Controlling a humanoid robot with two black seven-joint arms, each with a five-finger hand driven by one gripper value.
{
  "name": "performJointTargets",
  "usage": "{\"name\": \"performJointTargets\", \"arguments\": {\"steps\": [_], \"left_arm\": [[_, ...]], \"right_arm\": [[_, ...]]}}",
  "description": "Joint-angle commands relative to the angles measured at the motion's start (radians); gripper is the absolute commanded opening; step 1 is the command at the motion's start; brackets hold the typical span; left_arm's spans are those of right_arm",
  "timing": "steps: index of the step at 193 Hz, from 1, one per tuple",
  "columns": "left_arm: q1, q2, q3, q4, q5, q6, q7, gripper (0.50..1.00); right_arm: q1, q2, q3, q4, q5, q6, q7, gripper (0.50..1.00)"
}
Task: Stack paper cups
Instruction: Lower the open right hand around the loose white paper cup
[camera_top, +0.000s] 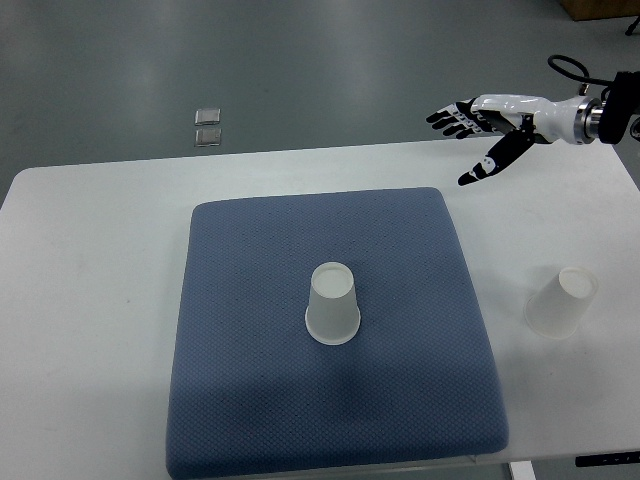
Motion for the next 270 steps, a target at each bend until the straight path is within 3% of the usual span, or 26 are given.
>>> {"name": "performJointTargets", "arguments": {"steps": [1, 56, 99, 127, 152, 198, 231, 270], "left_arm": [[0.000, 0.000, 0.000, 0.000, 0.000, 0.000, 0.000, 1.000], [0.000, 0.000, 0.000, 0.000, 0.000, 0.000, 0.000, 1.000], [0.000, 0.000, 0.000, 0.000, 0.000, 0.000, 0.000, 1.000], [0.000, 0.000, 0.000, 0.000, 0.000, 0.000, 0.000, 1.000], [0.000, 0.000, 0.000, 0.000, 0.000, 0.000, 0.000, 1.000], [0.000, 0.000, 0.000, 0.000, 0.000, 0.000, 0.000, 1.000], [0.000, 0.000, 0.000, 0.000, 0.000, 0.000, 0.000, 1.000], [0.000, 0.000, 0.000, 0.000, 0.000, 0.000, 0.000, 1.000]], "right_arm": [[-0.002, -0.065, -0.023, 0.064, -0.070, -0.002, 0.031, 0.930], [-0.011, -0.260, -0.129, 0.202, -0.078, -0.026, 0.122, 0.930], [-0.016, -0.337, -0.366, 0.256, -0.080, -0.242, 0.227, 0.930], [-0.014, -0.379, -0.462, 0.303, -0.081, -0.337, 0.278, 0.930], [-0.008, -0.407, -0.543, 0.342, -0.086, -0.408, 0.278, 0.930], [0.000, -0.422, -0.607, 0.378, -0.116, -0.445, 0.278, 0.930], [-0.013, -0.413, -0.646, 0.378, -0.129, -0.520, 0.278, 0.930], [-0.025, -0.406, -0.656, 0.377, -0.132, -0.532, 0.278, 0.930]]}}
